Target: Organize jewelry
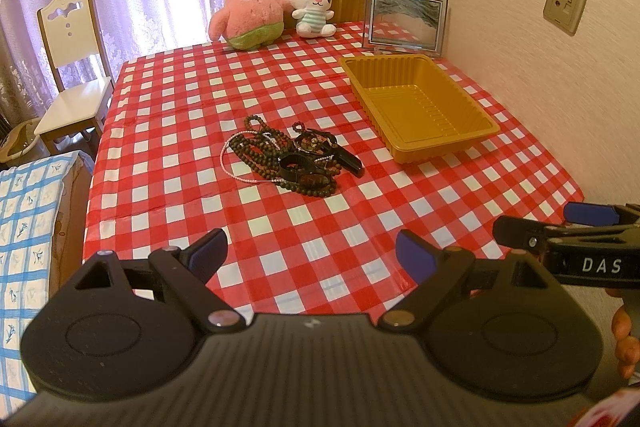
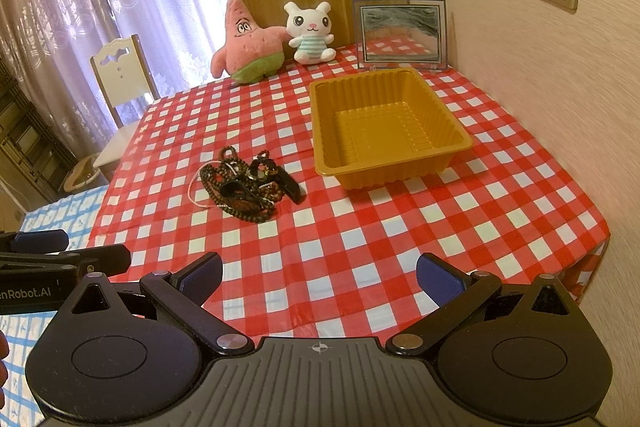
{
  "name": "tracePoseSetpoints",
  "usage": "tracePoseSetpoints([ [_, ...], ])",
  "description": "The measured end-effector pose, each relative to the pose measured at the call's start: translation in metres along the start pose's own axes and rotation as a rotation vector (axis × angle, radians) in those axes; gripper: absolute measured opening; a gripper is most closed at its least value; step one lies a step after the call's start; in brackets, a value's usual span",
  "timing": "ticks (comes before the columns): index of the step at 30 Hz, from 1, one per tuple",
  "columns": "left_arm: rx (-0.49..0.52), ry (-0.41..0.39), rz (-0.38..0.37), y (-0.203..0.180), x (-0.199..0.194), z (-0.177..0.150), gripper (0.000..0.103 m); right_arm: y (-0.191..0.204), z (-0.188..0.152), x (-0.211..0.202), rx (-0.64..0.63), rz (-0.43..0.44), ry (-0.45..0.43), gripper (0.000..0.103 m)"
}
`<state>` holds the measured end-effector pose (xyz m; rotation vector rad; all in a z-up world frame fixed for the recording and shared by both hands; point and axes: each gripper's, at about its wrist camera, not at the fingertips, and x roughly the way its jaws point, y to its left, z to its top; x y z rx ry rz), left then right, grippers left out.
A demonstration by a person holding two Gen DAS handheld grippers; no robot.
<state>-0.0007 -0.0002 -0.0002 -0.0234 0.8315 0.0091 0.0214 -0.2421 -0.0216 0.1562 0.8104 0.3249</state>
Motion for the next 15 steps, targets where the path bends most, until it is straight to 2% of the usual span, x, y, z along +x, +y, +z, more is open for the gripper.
tracePoseSetpoints([
  [15,-0.001,0.000,-0.001,0.000,0.000,0.000,0.090,-0.012,-0.011,0.008,0.002,0.004,-0.004,0.103],
])
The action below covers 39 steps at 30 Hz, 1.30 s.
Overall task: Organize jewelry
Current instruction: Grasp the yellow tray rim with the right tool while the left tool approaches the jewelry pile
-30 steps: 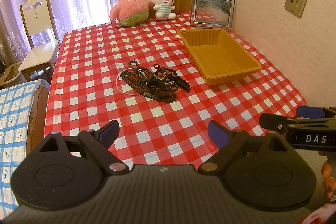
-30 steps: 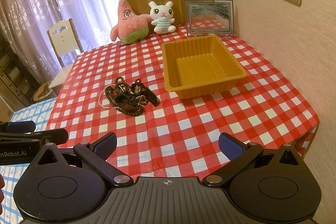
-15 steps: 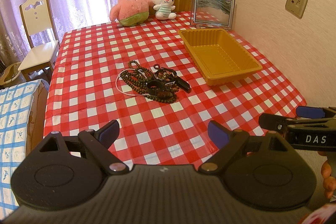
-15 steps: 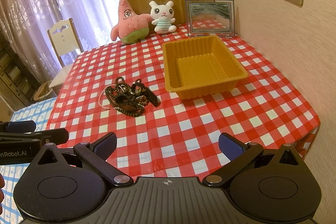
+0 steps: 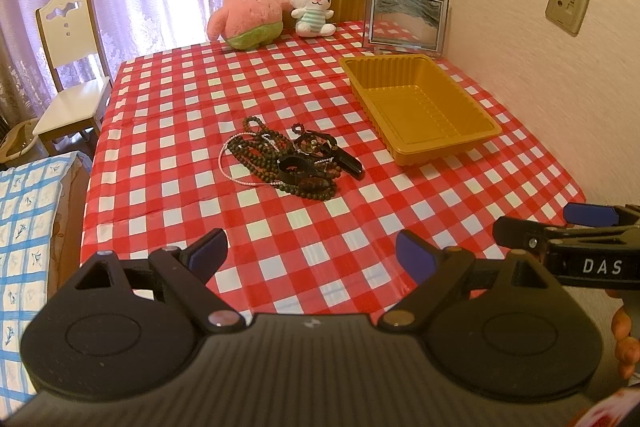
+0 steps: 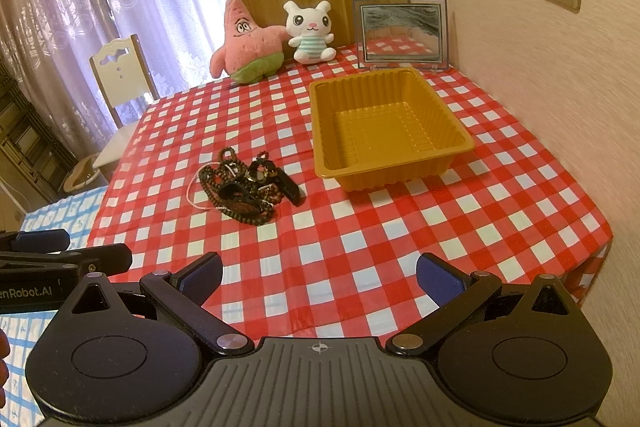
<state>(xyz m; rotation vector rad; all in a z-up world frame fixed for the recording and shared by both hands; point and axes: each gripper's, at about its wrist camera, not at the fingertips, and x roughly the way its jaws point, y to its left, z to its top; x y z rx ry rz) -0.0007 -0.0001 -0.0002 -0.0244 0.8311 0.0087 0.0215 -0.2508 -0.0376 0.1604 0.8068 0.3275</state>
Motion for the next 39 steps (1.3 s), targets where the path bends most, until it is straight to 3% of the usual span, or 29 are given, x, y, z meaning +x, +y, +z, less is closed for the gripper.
tracePoseSetpoints([
  [3,-0.004,0.004,0.004,0.001,0.001,0.000,0.090,0.005,0.014,0.002,0.008,0.014,-0.024,0.103],
  [7,-0.014,0.002,0.017,-0.001,0.002,0.011,0.090,-0.008,0.032,0.002,0.026,-0.045,-0.109,0.103],
  [14,-0.034,-0.016,0.024,0.012,0.039,0.030,0.090,-0.058,0.038,0.011,0.090,-0.051,-0.235,0.103],
  [17,-0.037,-0.022,0.034,0.012,0.055,0.032,0.090,-0.080,0.034,0.022,0.130,-0.052,-0.333,0.103],
  [21,-0.057,-0.010,0.043,0.014,0.081,0.029,0.090,-0.104,0.035,0.057,0.139,-0.079,-0.288,0.103],
  [25,-0.069,0.009,0.054,0.013,0.112,0.029,0.090,-0.124,0.033,0.091,0.100,-0.137,-0.298,0.103],
  [30,-0.081,0.015,0.073,0.013,0.149,0.030,0.090,-0.152,0.038,0.141,0.166,-0.140,-0.287,0.102],
  [35,-0.116,0.025,0.095,0.018,0.178,0.033,0.090,-0.174,0.046,0.179,0.226,-0.170,-0.333,0.087],
  [39,-0.126,0.026,0.116,0.020,0.193,0.036,0.090,-0.187,0.051,0.202,0.281,-0.153,-0.349,0.080],
])
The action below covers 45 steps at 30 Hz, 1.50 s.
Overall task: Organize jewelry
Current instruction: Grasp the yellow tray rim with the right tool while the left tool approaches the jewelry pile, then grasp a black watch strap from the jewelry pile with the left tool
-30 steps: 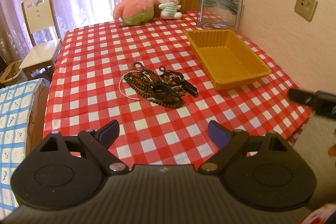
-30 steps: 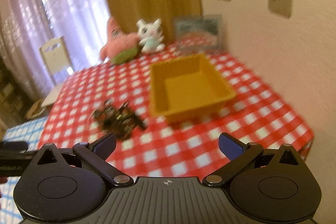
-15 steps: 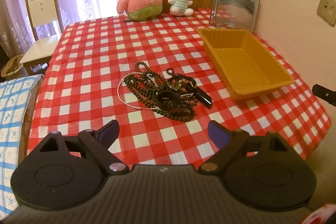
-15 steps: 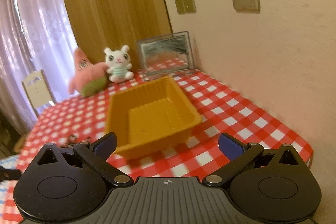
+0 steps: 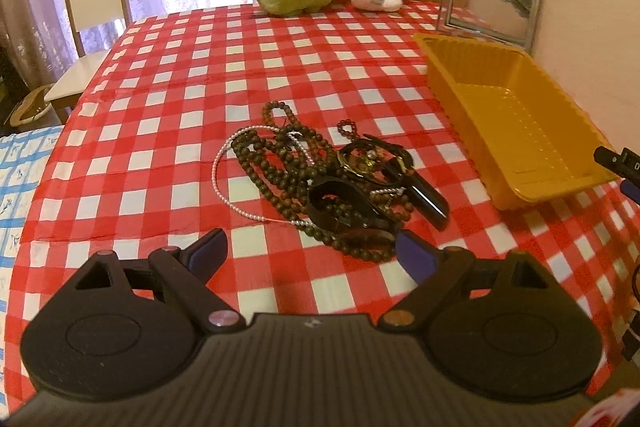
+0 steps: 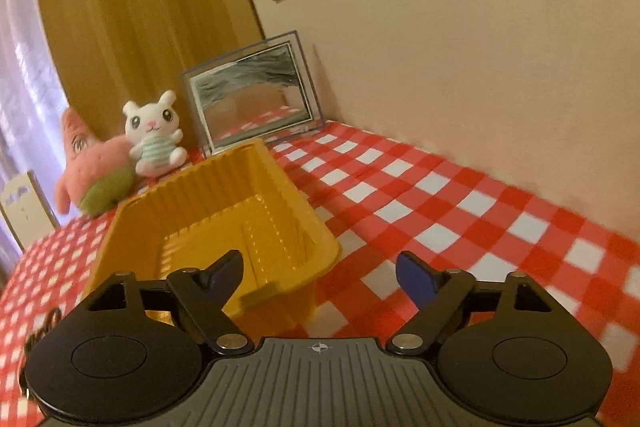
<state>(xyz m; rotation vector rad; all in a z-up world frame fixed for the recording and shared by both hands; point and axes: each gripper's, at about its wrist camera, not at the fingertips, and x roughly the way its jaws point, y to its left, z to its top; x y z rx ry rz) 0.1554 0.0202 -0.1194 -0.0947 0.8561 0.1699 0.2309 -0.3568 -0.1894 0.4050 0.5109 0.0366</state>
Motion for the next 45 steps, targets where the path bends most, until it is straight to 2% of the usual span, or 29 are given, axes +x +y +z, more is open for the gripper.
tracePoseSetpoints([
  [2,-0.004,0.002,0.007,0.000,0.006,0.001,0.090,0.000,-0.002,0.010,0.001,0.002,0.002,0.074],
  [9,-0.013,0.003,0.027,0.000,0.023,0.004,0.090,0.005,-0.005,0.037,-0.002,0.026,0.008,0.063],
  [12,-0.018,0.005,0.032,0.001,0.028,0.004,0.090,0.003,-0.002,0.046,0.025,0.032,0.011,0.050],
  [16,-0.027,0.004,0.027,0.001,0.030,0.003,0.089,0.003,0.000,0.050,0.028,0.029,0.007,0.023],
  [21,-0.023,-0.001,0.015,-0.002,0.025,0.001,0.089,0.006,0.000,0.040,-0.018,0.042,-0.019,0.015],
  [23,-0.019,-0.007,0.011,-0.002,0.020,0.002,0.089,0.008,0.000,0.032,-0.050,0.043,-0.029,0.008],
  [26,-0.016,-0.006,0.006,-0.003,0.014,0.001,0.088,0.012,-0.001,0.015,-0.105,0.026,-0.062,0.004],
  [29,-0.014,-0.006,0.004,-0.003,0.007,-0.001,0.088,0.015,-0.001,-0.003,-0.155,0.002,-0.093,0.004],
  [37,-0.012,-0.022,0.006,-0.006,-0.019,-0.011,0.088,0.018,0.000,-0.052,-0.267,0.031,-0.105,0.004],
  [45,0.053,-0.063,-0.019,-0.010,-0.031,-0.018,0.087,0.020,-0.013,-0.077,-0.262,0.012,-0.087,0.004],
])
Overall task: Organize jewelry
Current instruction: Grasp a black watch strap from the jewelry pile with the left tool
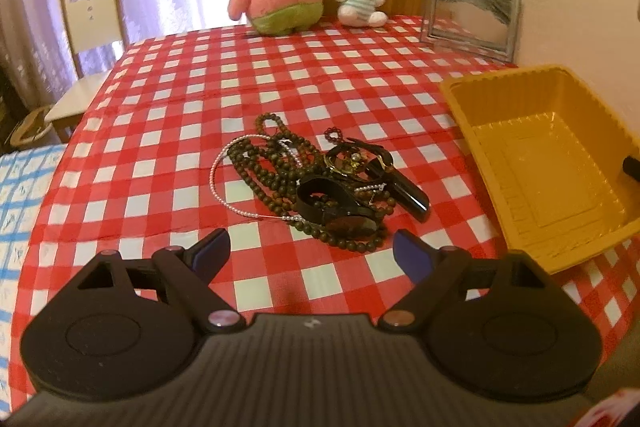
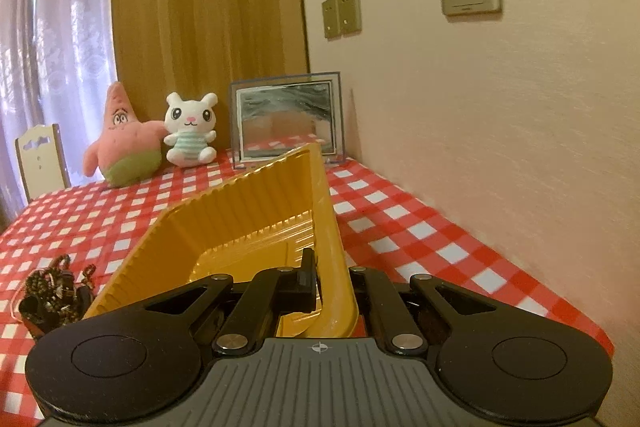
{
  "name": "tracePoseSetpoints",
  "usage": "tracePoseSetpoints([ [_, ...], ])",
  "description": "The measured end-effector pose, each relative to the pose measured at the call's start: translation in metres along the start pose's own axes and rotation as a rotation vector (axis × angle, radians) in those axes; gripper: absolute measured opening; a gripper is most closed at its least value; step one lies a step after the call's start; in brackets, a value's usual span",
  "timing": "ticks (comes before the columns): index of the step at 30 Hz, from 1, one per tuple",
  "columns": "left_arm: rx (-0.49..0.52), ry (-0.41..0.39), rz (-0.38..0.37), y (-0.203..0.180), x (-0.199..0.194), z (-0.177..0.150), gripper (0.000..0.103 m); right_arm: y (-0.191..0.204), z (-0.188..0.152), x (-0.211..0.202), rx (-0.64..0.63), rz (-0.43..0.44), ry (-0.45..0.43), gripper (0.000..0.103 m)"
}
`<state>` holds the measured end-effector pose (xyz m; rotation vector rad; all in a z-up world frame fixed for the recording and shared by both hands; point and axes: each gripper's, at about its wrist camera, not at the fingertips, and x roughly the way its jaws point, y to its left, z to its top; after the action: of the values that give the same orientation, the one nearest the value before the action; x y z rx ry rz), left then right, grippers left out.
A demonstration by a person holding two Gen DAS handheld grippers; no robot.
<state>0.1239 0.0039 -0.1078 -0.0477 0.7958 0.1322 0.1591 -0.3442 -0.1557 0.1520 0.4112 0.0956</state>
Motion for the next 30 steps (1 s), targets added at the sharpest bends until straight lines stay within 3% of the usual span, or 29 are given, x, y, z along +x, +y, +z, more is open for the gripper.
tracePoseSetpoints([
  [6,0.105,-0.012,-0.098,0.008,0.018,0.001,0.072,0.006,-0.002,-0.014,0.010,-0.044,0.018,0.004],
  [9,0.168,0.010,-0.154,0.013,0.031,0.003,0.060,0.014,-0.002,-0.022,0.012,-0.084,0.022,0.004],
  [16,0.307,-0.002,-0.271,0.031,0.051,0.013,0.056,0.036,-0.007,-0.033,0.041,-0.167,0.032,0.004],
  [22,0.465,-0.022,-0.375,0.028,0.063,0.018,0.047,0.046,-0.008,-0.041,0.035,-0.212,0.034,0.004],
  [24,0.513,-0.024,-0.397,0.024,0.065,0.016,0.047,0.047,-0.009,-0.045,0.037,-0.226,0.038,0.004],
  [30,0.648,-0.012,-0.369,0.007,0.078,0.007,0.028,0.038,-0.010,-0.053,0.043,-0.232,0.054,0.004],
])
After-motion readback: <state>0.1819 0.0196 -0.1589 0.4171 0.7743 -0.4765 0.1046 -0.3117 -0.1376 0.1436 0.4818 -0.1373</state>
